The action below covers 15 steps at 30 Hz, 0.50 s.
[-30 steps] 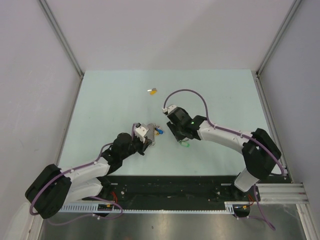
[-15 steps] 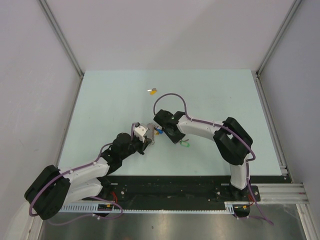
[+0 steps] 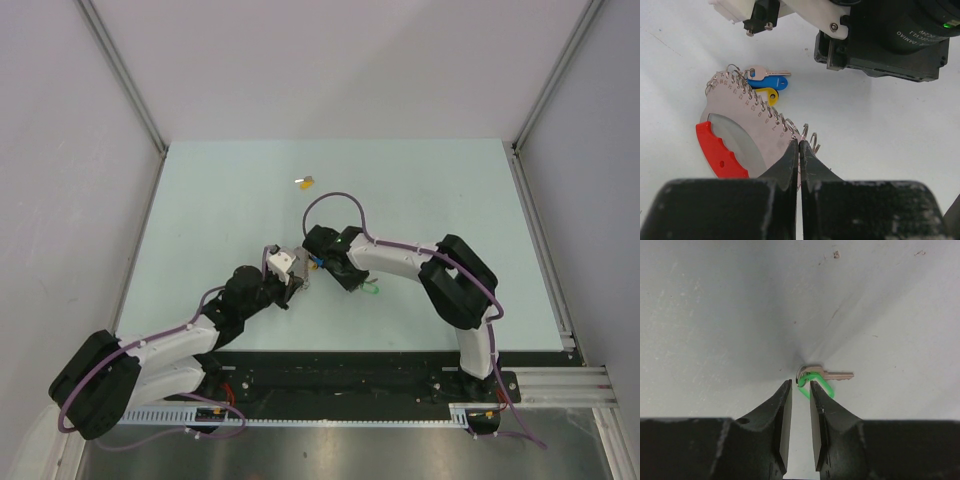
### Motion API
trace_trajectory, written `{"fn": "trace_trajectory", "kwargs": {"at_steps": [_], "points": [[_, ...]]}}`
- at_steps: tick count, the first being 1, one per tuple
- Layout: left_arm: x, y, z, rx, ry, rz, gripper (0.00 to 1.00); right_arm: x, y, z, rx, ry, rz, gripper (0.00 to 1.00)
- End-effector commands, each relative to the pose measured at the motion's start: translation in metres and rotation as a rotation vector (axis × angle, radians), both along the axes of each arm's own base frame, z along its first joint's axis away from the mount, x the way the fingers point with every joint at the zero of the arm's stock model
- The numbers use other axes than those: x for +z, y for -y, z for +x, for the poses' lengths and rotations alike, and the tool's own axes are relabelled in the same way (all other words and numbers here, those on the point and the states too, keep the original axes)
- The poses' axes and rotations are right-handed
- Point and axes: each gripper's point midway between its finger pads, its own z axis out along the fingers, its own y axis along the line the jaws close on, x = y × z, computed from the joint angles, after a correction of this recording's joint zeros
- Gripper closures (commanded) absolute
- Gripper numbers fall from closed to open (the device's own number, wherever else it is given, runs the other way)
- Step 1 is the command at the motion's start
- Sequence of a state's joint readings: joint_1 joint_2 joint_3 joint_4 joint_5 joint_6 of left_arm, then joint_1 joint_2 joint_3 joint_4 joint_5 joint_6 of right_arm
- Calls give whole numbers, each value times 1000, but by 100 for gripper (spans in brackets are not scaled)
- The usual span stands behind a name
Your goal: Put the keys on the keyring
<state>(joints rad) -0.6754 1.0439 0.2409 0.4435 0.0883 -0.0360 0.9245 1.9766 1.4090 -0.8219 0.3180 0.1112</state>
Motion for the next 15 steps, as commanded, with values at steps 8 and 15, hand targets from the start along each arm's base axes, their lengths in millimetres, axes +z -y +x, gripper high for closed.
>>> {"fn": "trace_trajectory", "kwargs": {"at_steps": [8,15], "points": [[13,1,5,15,37,-41,100,-1,2,7,12,30,-54,83],[14,1,5,13,37,-42,100,-6,4,8,13,28,-62,89]]}}
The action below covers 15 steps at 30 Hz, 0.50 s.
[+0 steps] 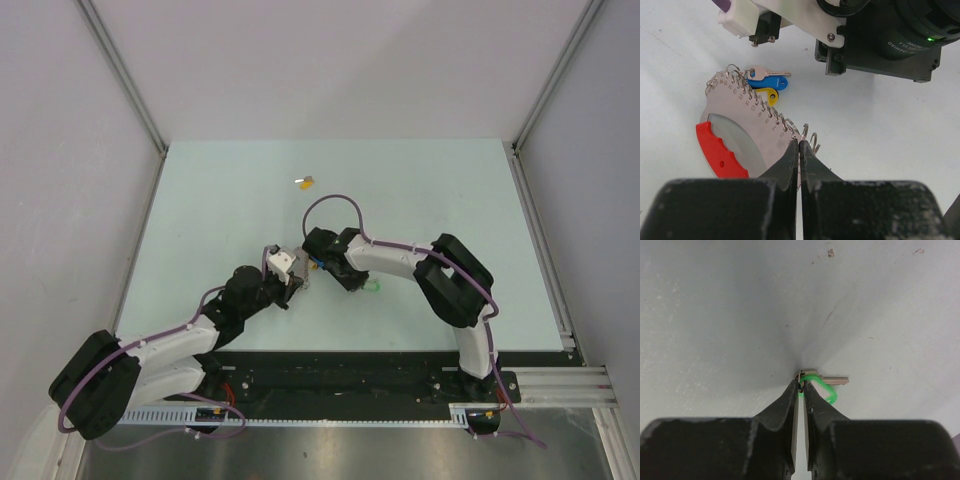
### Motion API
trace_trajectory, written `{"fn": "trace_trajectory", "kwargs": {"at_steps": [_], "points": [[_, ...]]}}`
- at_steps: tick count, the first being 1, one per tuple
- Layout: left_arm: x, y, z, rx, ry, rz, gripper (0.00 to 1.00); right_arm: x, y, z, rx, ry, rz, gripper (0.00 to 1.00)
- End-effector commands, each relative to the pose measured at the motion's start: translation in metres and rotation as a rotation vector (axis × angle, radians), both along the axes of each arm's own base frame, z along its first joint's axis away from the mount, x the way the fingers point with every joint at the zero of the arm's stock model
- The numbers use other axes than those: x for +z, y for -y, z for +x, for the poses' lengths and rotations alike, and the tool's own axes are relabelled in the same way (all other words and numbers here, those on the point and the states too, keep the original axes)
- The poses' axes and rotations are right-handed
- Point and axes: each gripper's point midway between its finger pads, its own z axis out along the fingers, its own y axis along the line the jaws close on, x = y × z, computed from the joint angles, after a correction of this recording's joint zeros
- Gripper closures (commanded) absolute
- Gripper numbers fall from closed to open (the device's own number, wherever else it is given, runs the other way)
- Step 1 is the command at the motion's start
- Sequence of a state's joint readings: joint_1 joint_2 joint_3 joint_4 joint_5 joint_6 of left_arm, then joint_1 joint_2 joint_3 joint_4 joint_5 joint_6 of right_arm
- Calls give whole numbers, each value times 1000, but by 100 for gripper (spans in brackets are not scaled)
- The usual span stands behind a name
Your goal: Put the keys on the keyring
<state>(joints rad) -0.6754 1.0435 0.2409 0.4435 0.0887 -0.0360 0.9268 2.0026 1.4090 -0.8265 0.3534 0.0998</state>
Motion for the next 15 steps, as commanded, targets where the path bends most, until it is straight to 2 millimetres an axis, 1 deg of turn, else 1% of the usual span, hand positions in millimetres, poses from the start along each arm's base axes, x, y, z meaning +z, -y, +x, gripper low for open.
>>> {"fn": "trace_trajectory", "kwargs": {"at_steps": [1,3,5,6,8,9,12,13,14,15], "points": [[13,2,5,12,35,-41,100,1,-2,5,6,20,-12,89],[13,2,5,10,37,-41,100,0,-2,5,9,20,-15,91],[13,1,5,11,37,-39,100,0,0,5,7,23,-18,96],[13,2,4,8,36,-40,100,3,0,6,9,32,-15,99],[13,3,4,0,38,-43,100,4,0,7,16,40,-9,100],[13,3,3,-5,39,-42,100,12,0,8,23,55,6,100],[16,5,2,-22,56,-49,100,19,-2,8,59,77,47,100],[15,7,0,-37,57,-53,100,32,-8,12,72,115,99,100],[16,7,-1,-48,66,-50,100,30,-4,8,84,113,107,100],[18,9,-1,-61,76,-55,100,33,-8,6,94,116,139,100]]}}
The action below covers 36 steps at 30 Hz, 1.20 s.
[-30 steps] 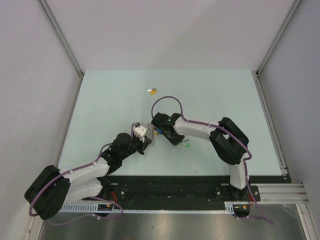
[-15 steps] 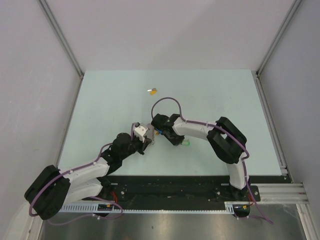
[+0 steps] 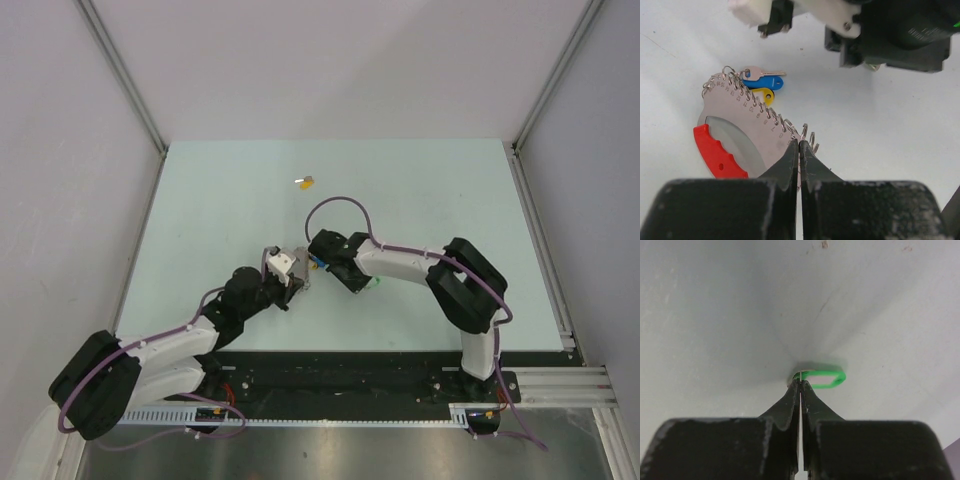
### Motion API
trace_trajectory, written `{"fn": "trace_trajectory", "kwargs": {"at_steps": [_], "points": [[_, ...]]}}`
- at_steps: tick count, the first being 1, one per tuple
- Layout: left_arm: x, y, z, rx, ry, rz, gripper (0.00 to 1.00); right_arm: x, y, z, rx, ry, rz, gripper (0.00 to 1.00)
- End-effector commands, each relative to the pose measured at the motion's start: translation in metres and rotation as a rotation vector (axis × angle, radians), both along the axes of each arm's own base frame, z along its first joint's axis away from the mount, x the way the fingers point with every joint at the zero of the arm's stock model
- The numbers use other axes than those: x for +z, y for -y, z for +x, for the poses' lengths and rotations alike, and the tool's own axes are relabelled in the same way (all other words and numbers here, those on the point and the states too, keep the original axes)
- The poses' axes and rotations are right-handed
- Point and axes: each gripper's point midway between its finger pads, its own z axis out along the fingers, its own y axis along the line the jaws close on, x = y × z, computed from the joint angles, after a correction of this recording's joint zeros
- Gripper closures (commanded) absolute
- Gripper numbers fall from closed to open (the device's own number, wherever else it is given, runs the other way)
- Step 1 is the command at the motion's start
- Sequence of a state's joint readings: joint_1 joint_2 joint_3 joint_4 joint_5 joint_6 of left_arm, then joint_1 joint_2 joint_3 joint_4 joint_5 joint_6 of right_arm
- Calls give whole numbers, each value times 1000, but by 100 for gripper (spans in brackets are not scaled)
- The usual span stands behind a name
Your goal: Put the keys on the keyring
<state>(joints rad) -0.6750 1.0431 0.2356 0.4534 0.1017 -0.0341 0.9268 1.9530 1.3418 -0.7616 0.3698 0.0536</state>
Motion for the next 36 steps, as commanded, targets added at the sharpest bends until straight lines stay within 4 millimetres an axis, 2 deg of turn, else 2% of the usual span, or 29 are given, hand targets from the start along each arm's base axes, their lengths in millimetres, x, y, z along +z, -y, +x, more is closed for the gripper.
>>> {"fn": "trace_trajectory", "kwargs": {"at_steps": [1,3,4,5,6,8,9,10,12,14,15,17,18,19,26,33,36], "points": [[18,9,-3,-69,78,-54,100,46,-18,8,87,119,185,100],[22,11,-4,-96,108,-51,99,47,-17,2,125,111,238,100],[21,13,-7,-119,112,-53,100,53,-22,5,157,134,277,100],[23,14,-8,-135,129,-48,100,68,-25,5,174,162,328,100],[25,15,-9,-150,144,-48,100,64,-23,-1,195,144,349,100],[28,19,-13,-197,169,-46,99,81,-31,-3,258,182,433,100],[29,21,-16,-220,185,-47,100,78,-29,-8,279,179,444,100],[29,22,-18,-241,194,-45,100,86,-35,-9,307,202,488,100],[32,27,-24,-304,222,-44,100,102,-47,-20,380,218,577,100],[32,30,-28,-339,238,-36,99,105,-56,-30,442,233,647,100],[33,32,-30,-360,244,-39,100,119,-61,-34,480,277,695,100],[32,34,-34,-395,257,-33,100,115,-61,-44,517,283,726,100],[32,37,-39,-430,261,-42,100,127,-65,-44,545,330,767,100],[32,37,-41,-443,265,-42,99,130,-67,-49,569,341,789,100],[30,43,-52,-535,306,-42,97,111,-73,-63,623,291,806,100],[22,50,-57,-599,277,-40,97,108,-76,-78,701,237,875,100],[21,52,-57,-611,280,-42,97,113,-74,-81,726,249,900,100]]}}
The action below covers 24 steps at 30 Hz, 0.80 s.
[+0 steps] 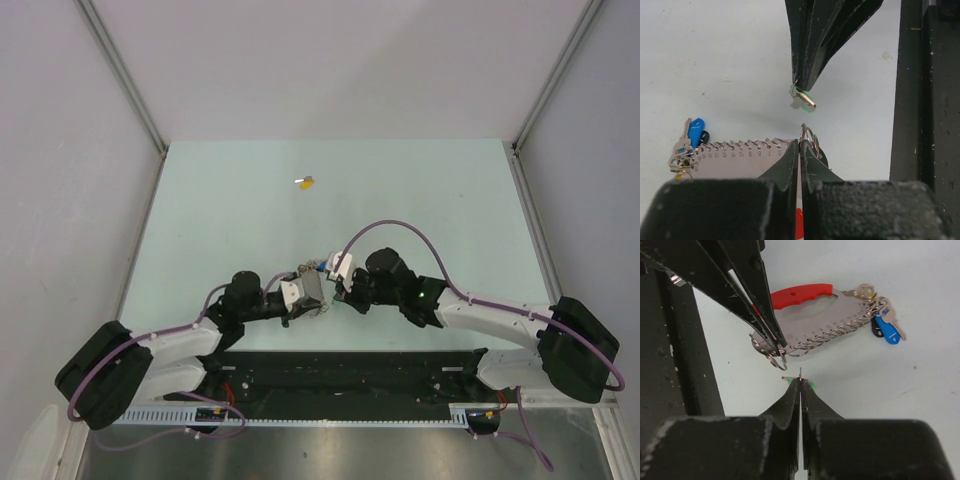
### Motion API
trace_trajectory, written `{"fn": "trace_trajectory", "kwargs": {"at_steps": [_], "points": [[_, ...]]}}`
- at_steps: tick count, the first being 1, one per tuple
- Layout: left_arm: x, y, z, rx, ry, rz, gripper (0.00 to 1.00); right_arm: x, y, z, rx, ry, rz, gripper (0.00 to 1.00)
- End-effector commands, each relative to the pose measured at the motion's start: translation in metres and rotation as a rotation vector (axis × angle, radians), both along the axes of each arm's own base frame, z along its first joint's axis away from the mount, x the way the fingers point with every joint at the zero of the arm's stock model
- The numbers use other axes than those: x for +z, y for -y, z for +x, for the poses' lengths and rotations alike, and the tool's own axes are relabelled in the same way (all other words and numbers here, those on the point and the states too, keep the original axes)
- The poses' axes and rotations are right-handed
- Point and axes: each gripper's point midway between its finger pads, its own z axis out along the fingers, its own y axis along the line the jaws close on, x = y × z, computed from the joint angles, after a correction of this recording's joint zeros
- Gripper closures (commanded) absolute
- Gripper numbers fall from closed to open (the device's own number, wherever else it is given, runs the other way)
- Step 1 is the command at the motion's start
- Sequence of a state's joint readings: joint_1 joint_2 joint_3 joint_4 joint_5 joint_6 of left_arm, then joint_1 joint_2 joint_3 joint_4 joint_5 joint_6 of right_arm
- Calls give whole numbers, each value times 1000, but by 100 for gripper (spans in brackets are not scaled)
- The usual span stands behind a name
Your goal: Put the keys on the keyring
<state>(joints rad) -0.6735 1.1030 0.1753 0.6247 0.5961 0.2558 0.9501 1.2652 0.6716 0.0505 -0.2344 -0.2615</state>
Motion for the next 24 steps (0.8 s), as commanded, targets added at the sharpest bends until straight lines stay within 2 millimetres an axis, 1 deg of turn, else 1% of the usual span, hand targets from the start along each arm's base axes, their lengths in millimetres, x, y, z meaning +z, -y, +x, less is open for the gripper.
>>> {"fn": "trace_trajectory", "kwargs": {"at_steps": [1,4,7,9,15,21,24], "points": [[19,9,2,-65,92,-49,97,22,-8,-5,77,43,97,100],[20,9,0,-72,104,-61,97,20,-9,-8,106,30,100,100],[21,9,-2,-79,114,-73,97,15,-10,-12,131,19,91,100],[21,8,-3,-81,125,-78,97,16,-10,-13,140,21,93,100],[22,8,-7,-105,140,-82,97,13,-9,-11,133,30,78,100],[21,7,-6,-99,154,-74,98,8,-7,-15,157,42,48,100],[22,6,-6,-98,158,-74,98,8,-7,-15,163,47,44,100]]}}
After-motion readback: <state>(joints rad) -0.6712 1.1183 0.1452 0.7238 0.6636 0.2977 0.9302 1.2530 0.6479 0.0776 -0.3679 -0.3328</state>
